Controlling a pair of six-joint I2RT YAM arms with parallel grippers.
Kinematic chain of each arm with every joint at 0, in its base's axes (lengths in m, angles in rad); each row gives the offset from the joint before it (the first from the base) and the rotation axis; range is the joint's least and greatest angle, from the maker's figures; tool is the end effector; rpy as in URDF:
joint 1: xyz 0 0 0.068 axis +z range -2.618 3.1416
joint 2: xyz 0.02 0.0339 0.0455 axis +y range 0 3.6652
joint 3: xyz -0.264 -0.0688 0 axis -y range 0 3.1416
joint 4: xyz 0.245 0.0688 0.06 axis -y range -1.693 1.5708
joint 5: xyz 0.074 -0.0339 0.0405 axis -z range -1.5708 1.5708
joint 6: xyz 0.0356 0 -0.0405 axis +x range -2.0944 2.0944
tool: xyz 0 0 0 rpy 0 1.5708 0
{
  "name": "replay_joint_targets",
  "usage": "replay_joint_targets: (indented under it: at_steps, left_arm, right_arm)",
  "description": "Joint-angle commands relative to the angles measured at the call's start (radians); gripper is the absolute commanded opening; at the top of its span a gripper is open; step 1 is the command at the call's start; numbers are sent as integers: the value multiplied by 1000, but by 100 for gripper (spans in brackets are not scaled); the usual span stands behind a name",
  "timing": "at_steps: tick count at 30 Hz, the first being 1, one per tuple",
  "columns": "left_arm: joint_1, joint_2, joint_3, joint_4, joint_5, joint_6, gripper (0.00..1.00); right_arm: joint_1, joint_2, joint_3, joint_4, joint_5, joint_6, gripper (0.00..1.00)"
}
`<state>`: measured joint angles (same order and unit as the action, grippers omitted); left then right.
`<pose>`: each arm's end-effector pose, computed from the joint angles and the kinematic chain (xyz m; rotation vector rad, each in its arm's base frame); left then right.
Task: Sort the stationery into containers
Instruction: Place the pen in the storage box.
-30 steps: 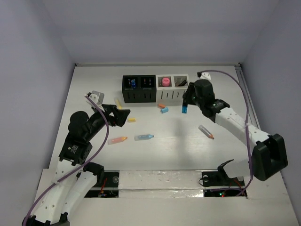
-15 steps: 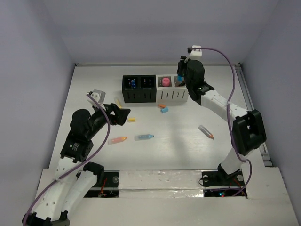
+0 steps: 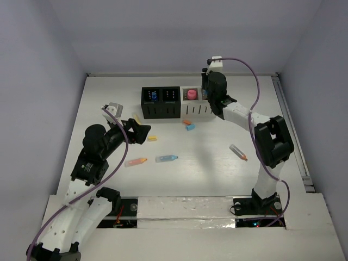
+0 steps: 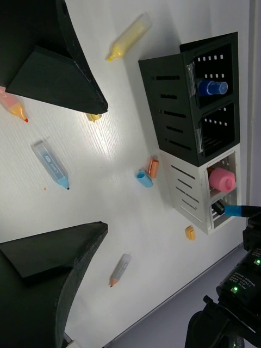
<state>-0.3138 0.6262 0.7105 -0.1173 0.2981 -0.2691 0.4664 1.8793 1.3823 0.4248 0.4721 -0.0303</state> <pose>0.1424 -0.0572 0.3451 0.2730 1.6232 -0.6872 0.4088 0.1877 0.2933 -0.0461 1.6347 -0.0536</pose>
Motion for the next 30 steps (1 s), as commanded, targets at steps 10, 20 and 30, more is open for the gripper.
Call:
replay_joint_targets:
  at_steps: [10,20,30]
  left_arm:
    - [4,7,14,38,7,11,78]
    - [4,4,12,38,12,11,78]
    - [13,-52,23,28,-74,18,77]
  right_arm:
    - [6,-58,-65,80,4,69,39]
    - [6,-176,-89,-62,-49,156,64]
    - [136,-315,-190,-259,-640,156,26]
